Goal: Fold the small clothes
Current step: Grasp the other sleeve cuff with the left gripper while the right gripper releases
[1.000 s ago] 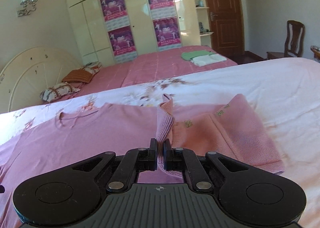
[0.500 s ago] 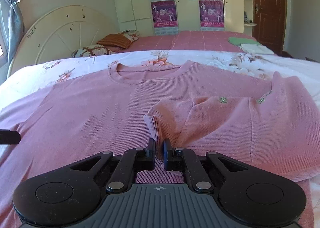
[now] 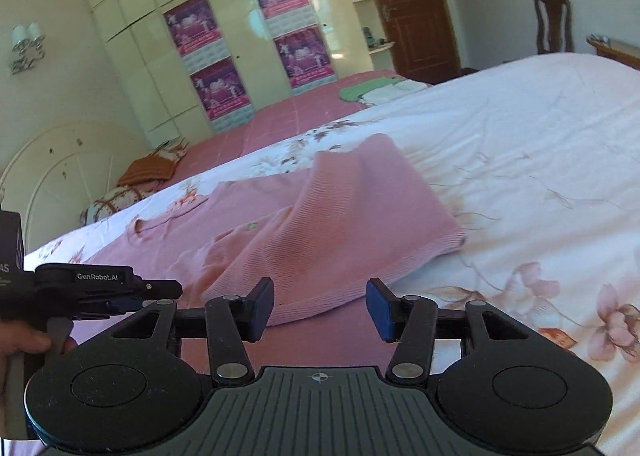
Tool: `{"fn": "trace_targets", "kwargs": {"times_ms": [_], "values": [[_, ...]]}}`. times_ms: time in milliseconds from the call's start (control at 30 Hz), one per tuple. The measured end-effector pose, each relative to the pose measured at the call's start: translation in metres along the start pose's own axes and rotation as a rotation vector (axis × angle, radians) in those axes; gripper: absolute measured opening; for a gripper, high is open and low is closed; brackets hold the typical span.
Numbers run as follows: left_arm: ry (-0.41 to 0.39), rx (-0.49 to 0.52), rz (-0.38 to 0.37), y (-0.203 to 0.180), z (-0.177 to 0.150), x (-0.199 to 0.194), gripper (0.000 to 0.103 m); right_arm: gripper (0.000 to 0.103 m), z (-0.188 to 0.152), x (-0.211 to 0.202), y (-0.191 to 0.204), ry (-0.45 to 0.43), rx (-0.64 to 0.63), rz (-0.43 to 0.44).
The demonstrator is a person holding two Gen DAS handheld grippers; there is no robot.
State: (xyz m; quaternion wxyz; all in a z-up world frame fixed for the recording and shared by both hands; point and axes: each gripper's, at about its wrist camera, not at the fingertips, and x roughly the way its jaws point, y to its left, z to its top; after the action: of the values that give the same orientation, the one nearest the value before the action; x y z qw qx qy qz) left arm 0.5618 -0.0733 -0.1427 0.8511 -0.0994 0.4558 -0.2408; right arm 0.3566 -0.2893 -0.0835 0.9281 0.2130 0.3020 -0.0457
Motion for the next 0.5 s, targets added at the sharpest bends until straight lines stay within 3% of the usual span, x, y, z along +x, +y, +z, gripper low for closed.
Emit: {"fn": "trace_targets", "kwargs": {"times_ms": [100, 200, 333, 500], "values": [[-0.075, 0.009, 0.0, -0.003, 0.001, -0.009, 0.007, 0.052, 0.004, -0.006, -0.019, -0.013, 0.084, -0.017], [-0.207, 0.04, 0.03, 0.001, 0.0, -0.045, 0.007, 0.052, 0.007, -0.007, -0.034, -0.014, 0.152, -0.021], [-0.312, 0.031, 0.08, 0.024, -0.005, -0.086, 0.007, 0.052, 0.008, -0.007, -0.047, -0.015, 0.219, 0.004], [-0.271, -0.011, 0.146, 0.057, -0.018, -0.092, 0.006, 0.051, 0.01, 0.001, -0.051, -0.002, 0.323, 0.075]]}}
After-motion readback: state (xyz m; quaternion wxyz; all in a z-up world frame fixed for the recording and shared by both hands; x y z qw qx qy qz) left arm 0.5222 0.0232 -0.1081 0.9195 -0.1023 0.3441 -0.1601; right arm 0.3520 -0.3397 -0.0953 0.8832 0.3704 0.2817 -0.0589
